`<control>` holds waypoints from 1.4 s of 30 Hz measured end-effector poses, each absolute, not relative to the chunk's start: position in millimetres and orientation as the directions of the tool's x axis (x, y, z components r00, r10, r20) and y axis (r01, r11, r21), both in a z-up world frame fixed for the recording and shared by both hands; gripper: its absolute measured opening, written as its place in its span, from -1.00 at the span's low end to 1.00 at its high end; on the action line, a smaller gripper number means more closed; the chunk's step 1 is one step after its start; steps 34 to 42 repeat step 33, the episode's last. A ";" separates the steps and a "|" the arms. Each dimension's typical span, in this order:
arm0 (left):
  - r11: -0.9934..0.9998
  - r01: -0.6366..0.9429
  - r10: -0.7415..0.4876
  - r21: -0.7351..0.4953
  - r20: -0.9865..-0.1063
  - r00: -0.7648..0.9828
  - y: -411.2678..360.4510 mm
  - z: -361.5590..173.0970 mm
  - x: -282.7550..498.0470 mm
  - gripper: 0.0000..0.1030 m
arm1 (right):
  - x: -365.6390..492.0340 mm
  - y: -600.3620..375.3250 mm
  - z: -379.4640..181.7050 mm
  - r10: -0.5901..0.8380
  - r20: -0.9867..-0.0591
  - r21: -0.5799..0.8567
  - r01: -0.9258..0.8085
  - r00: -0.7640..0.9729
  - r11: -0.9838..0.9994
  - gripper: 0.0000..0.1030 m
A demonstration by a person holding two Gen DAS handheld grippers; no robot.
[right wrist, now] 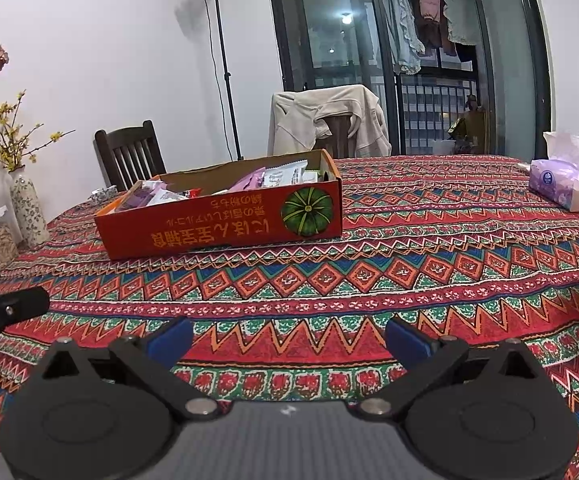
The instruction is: Organize snacks
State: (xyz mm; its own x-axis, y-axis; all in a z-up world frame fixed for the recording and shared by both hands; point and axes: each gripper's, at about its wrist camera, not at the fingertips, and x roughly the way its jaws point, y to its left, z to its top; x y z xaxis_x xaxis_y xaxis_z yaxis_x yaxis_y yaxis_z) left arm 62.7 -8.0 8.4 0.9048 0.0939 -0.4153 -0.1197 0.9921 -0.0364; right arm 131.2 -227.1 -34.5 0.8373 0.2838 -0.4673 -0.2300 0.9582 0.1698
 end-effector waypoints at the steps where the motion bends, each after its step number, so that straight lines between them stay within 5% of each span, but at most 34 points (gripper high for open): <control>1: 0.992 -0.119 0.093 -0.037 -0.416 0.905 -8.1 8.3 62.4 1.00 | 131.3 -227.4 -34.5 0.284 -0.467 0.169 -0.230 0.837 0.958 0.99; 42: 0.995 -0.092 0.063 -0.048 -0.418 0.906 -3.9 6.2 67.7 1.00 | 131.6 -231.0 -34.5 0.299 -0.462 0.171 -0.247 0.835 0.954 1.00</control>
